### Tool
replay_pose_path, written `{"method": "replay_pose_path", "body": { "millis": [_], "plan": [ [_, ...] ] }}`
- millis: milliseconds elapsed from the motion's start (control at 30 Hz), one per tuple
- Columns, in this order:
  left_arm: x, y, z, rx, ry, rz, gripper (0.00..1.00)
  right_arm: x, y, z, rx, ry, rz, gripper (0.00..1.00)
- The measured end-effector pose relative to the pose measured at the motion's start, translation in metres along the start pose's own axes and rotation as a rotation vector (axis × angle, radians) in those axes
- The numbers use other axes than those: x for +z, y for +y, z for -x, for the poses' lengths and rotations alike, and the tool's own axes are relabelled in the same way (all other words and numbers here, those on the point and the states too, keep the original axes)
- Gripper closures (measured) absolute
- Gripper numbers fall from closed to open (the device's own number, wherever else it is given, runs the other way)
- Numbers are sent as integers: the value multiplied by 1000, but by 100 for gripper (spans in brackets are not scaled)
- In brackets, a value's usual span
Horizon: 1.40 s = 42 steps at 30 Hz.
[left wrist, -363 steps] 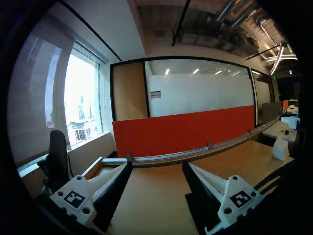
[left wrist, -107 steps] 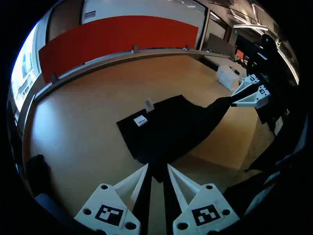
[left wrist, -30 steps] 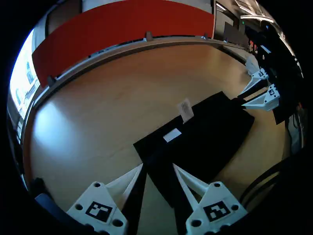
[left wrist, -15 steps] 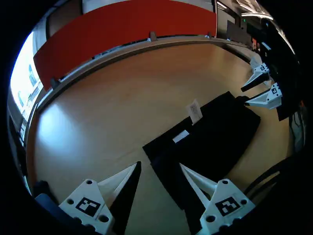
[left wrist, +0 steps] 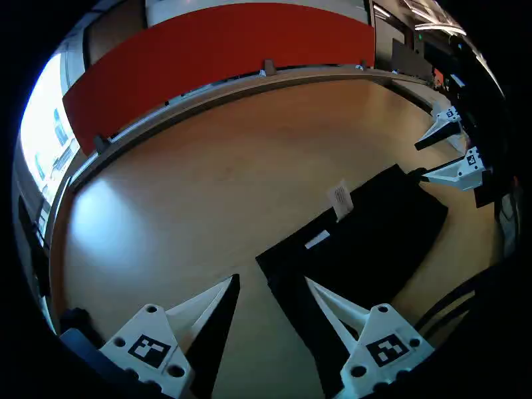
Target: Fold towel
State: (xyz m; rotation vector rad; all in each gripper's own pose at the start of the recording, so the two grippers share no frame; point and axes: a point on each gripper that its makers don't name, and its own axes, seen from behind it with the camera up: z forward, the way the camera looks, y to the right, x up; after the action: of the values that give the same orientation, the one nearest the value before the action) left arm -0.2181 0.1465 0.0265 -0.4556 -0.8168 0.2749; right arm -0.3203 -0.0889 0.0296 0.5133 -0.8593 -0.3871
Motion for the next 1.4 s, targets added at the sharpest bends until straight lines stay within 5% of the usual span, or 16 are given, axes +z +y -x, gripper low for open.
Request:
{"method": "replay_pose_path", "body": {
  "millis": [1033,1400],
  "plan": [
    [-16,5,-14,-4,50,22,44,-15,-4,4,-4,17,10,8],
    [-27,3,-8,-21,69,8,39,-23,-18,17,3,11,-8,8]
  ]
}}
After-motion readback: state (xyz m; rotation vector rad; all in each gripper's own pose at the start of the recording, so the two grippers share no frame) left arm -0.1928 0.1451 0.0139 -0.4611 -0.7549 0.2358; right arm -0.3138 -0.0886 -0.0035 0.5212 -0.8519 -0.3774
